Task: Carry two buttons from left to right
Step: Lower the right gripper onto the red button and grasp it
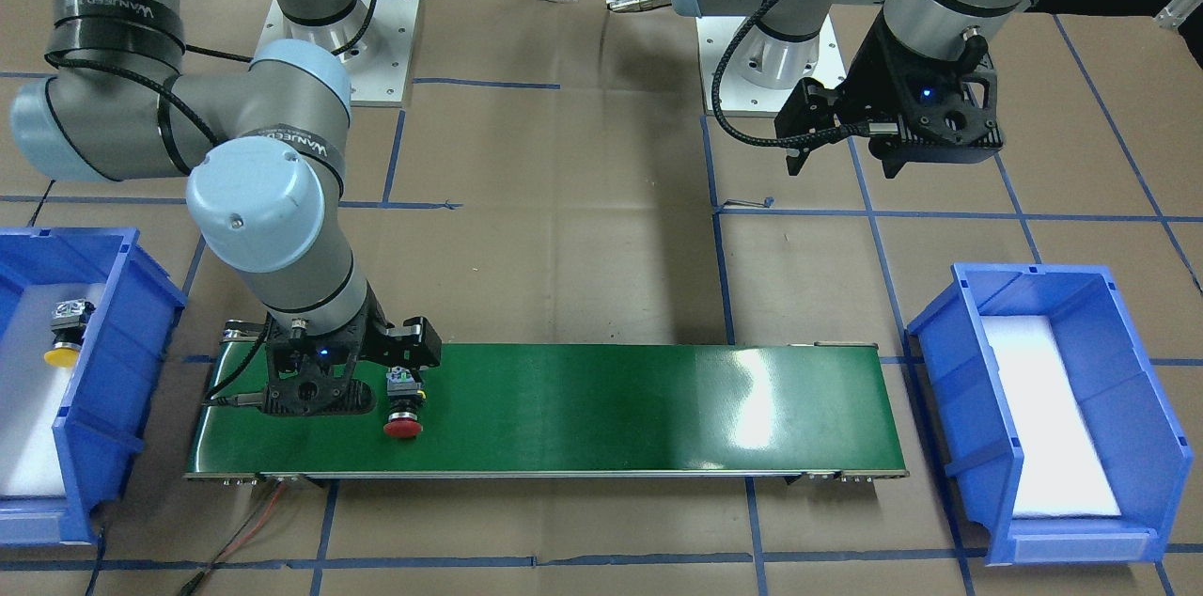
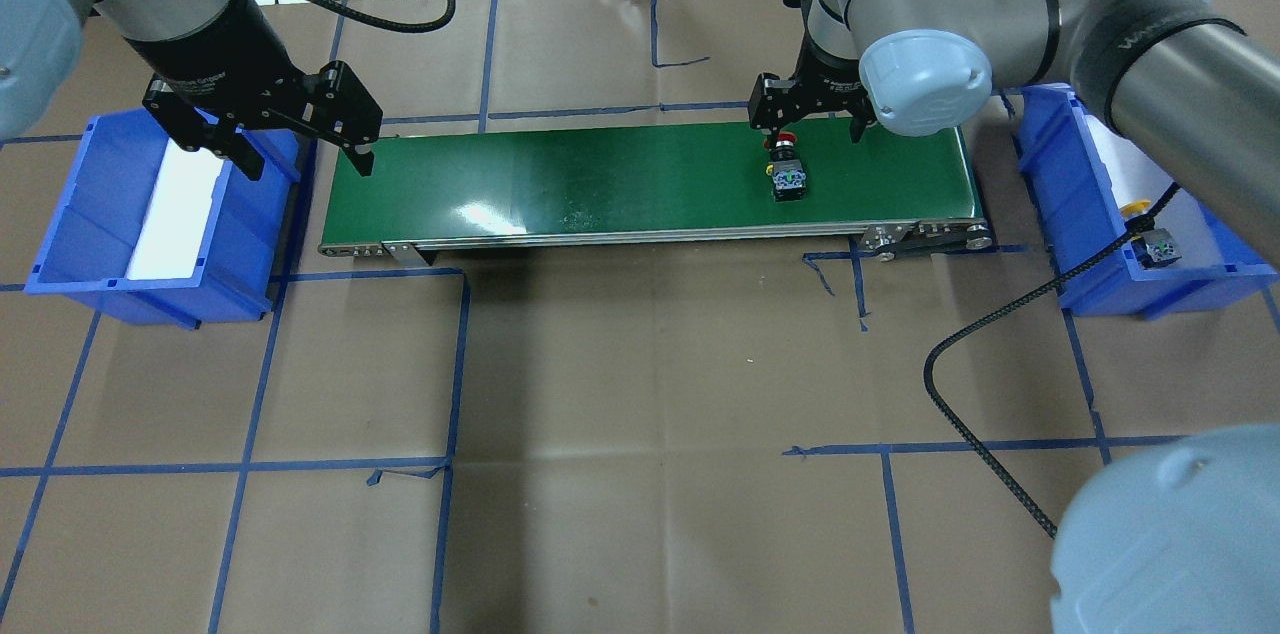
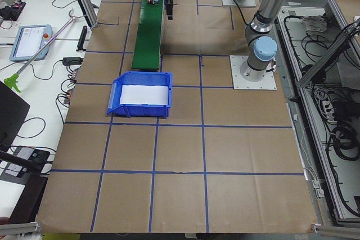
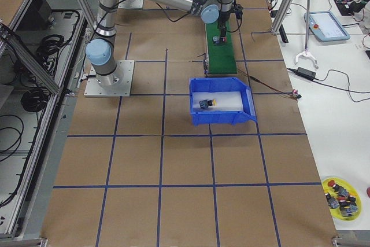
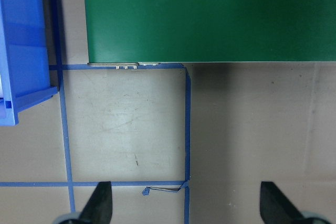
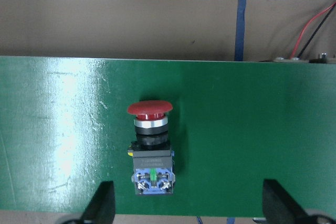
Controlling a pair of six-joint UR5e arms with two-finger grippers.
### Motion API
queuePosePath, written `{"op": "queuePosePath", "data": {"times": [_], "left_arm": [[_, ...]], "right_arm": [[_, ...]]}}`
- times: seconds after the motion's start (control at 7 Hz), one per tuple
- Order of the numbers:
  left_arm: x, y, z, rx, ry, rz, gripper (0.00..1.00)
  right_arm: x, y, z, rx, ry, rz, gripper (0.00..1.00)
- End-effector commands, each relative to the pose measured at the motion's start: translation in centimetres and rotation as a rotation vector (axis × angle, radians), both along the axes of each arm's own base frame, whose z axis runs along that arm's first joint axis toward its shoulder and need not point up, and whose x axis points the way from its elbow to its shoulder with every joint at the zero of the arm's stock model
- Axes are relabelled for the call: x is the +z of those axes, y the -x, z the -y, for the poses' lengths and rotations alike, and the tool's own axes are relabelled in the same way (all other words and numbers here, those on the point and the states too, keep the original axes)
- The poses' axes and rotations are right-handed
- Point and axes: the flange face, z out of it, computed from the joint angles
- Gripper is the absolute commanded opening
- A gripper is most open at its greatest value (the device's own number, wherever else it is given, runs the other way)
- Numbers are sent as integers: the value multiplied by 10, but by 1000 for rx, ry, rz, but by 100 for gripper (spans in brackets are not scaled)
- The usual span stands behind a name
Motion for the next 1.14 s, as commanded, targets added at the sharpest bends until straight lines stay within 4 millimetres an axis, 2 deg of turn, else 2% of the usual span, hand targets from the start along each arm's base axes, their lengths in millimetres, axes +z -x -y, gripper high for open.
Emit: {"op": "queuePosePath", "data": {"times": [0.0, 0.29, 0.43, 0.57, 0.71, 0.86, 1.0], "left_arm": [[0, 0, 0, 0, 0, 0, 100], [0, 0, 0, 0, 2, 0, 100], [0, 0, 0, 0, 2, 0, 100], [0, 0, 0, 0, 2, 0, 100], [0, 0, 0, 0, 2, 0, 100], [0, 0, 0, 0, 2, 0, 100], [0, 0, 0, 0, 2, 0, 100]], "right_arm": [[-38, 1, 4, -2, -60, -6, 99], [-62, 1, 9, 12, -56, -7, 98], [-67, 1, 11, 13, -51, -6, 88], [-62, 2, 12, 13, -43, -7, 48], [-58, 6, 11, 9, -49, -12, 21], [-56, 7, 9, 10, -53, -14, 8], [-47, 9, 6, 9, -74, -20, 4]]}}
